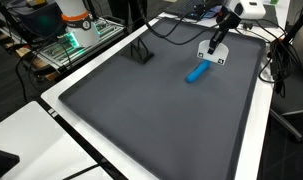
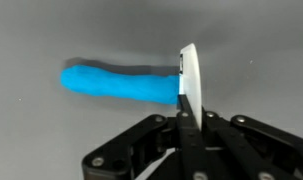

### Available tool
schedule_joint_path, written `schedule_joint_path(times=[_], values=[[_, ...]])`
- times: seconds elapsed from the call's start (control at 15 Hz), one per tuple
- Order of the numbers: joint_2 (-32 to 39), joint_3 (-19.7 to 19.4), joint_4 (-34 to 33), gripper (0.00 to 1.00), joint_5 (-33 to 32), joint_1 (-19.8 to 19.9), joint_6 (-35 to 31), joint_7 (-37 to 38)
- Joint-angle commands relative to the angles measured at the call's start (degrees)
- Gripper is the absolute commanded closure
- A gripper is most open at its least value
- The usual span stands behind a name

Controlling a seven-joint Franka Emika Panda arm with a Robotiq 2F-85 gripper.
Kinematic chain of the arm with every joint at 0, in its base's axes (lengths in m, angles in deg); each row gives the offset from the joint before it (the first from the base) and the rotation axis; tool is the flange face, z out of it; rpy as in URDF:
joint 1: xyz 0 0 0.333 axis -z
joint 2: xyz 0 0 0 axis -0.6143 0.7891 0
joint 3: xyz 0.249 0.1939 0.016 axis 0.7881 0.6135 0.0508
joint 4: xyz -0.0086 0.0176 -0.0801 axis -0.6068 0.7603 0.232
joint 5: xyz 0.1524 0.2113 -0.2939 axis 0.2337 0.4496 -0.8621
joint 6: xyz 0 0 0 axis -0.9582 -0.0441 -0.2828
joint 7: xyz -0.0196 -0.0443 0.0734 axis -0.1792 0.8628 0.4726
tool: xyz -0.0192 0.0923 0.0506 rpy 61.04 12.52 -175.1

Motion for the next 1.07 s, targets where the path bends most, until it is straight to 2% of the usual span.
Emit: schedule_joint_path(times=[0.0, 1.0], values=[[1.3, -0.8, -1.2, 0.99, -1.3, -0.9, 0.3, 0.8], [3.6, -1.4, -2.2, 0.99, -3.3, -2.5, 0.6, 0.8]])
